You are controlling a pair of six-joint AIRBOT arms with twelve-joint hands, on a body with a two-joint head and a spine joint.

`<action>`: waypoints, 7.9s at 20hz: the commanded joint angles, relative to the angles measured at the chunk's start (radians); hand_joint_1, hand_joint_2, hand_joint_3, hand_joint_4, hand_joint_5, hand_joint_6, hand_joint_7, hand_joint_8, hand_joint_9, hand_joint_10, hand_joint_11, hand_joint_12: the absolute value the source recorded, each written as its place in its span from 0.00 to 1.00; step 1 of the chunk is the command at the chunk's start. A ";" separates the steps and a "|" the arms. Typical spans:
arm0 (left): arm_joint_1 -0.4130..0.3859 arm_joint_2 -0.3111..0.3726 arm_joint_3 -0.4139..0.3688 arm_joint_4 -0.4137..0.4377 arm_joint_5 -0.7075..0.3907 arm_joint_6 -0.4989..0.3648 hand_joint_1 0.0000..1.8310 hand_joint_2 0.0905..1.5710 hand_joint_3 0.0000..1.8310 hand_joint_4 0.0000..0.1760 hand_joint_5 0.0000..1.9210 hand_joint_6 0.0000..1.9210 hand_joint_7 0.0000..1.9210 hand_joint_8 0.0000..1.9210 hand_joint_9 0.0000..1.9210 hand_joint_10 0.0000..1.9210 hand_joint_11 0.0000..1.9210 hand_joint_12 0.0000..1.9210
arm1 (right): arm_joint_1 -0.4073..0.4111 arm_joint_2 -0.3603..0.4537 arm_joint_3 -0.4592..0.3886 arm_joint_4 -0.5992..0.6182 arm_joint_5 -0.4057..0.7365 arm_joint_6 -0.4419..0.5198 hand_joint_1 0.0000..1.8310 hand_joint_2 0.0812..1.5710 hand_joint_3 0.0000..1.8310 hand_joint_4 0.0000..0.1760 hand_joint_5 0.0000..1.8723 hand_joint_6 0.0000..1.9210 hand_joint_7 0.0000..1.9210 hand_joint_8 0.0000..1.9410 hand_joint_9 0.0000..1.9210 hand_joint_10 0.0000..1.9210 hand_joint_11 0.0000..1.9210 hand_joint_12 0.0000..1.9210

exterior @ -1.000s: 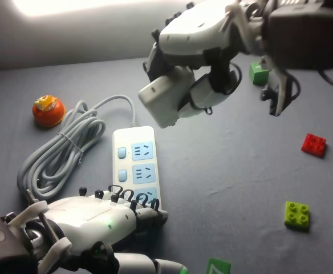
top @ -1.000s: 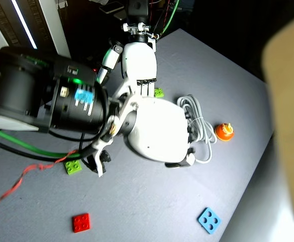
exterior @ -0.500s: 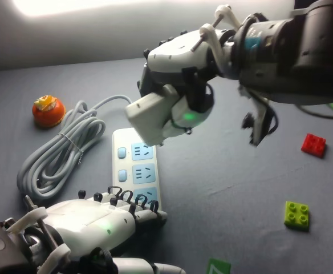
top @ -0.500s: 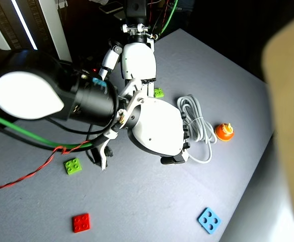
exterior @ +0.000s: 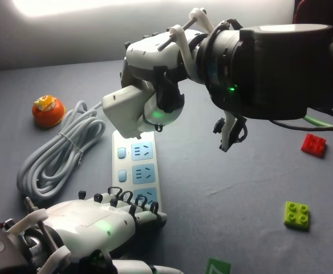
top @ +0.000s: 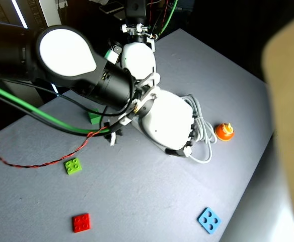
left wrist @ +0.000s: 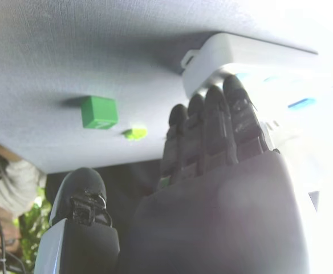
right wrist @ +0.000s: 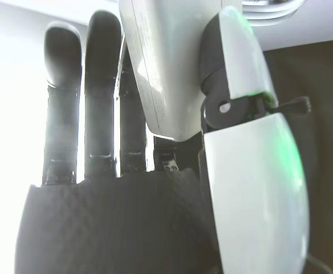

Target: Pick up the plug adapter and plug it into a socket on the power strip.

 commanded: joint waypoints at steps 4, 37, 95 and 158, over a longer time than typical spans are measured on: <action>0.010 -0.006 0.001 -0.026 0.019 -0.010 0.00 0.74 0.00 0.00 0.08 0.00 0.08 0.00 0.08 0.00 0.00 0.18 | -0.018 -0.019 -0.002 -0.169 -0.005 0.113 0.68 0.71 0.00 0.00 0.51 0.44 0.51 0.62 0.41 0.60 0.33 0.80; 0.012 -0.005 -0.001 -0.026 0.019 -0.013 0.00 0.73 0.00 0.00 0.08 0.00 0.07 0.00 0.08 0.00 0.00 0.21 | -0.129 -0.023 0.011 -0.321 -0.001 0.261 0.67 0.72 0.00 0.00 0.47 0.51 0.49 0.66 0.39 0.61 0.31 0.83; 0.033 -0.003 -0.016 -0.026 0.013 -0.037 0.00 0.75 0.00 0.00 0.06 0.00 0.06 0.00 0.07 0.00 0.00 0.18 | -0.172 -0.082 0.014 -0.439 0.056 0.287 0.63 0.76 0.00 0.09 0.41 0.66 0.44 0.64 0.38 0.48 0.27 0.85; -0.329 0.312 0.157 -0.026 0.177 0.168 0.25 0.86 0.00 0.00 0.52 0.99 0.55 1.00 0.58 1.00 0.59 1.00 | -0.039 0.752 -0.553 -0.438 0.146 0.301 0.29 0.79 0.00 0.00 0.53 1.00 0.58 1.00 0.69 1.00 0.80 1.00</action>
